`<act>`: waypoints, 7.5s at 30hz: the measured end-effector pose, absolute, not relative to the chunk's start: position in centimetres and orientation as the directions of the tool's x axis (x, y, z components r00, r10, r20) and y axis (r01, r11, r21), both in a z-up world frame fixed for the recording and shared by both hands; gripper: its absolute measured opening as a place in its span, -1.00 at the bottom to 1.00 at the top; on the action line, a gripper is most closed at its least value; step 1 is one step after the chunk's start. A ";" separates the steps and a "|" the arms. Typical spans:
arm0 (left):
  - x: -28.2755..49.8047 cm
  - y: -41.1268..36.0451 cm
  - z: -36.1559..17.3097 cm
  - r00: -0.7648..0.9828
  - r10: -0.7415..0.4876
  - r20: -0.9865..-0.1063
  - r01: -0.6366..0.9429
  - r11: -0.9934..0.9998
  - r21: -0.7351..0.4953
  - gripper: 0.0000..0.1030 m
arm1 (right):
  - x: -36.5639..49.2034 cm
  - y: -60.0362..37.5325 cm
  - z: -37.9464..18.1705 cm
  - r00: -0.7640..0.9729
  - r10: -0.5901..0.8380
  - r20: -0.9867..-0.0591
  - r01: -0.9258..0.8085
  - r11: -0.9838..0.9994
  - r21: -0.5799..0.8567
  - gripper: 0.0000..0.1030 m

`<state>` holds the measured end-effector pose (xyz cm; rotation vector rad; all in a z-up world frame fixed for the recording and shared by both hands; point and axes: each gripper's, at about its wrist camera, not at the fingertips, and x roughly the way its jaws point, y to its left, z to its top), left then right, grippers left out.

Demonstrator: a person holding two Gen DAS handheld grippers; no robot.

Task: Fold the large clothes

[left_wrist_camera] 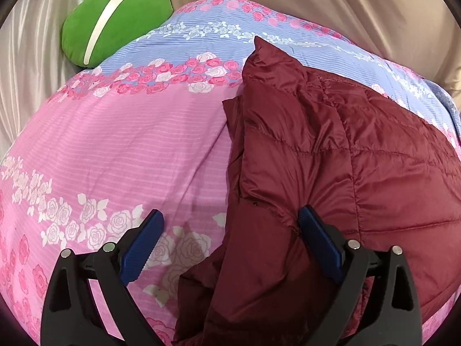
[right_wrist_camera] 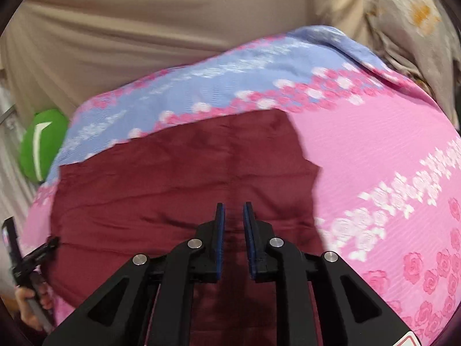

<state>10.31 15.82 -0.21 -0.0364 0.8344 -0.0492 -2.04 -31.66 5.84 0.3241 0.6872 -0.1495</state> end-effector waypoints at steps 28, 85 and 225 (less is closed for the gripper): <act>10.3 17.2 -0.6 0.668 -0.178 -0.723 0.075 0.982 -0.173 0.86 | 13.4 -17.6 0.5 0.645 0.123 -0.754 0.006 0.986 0.166 -0.73; 13.2 17.9 -0.7 0.511 -0.534 -0.673 0.132 0.823 -0.553 -0.05 | 21.3 -18.9 1.7 0.584 0.224 -0.780 0.016 0.958 0.287 -0.71; 0.4 -10.3 2.1 0.583 -0.385 -0.716 0.506 0.861 -0.052 0.78 | 6.7 -39.6 2.3 0.778 0.100 -0.621 0.213 0.887 0.410 -0.87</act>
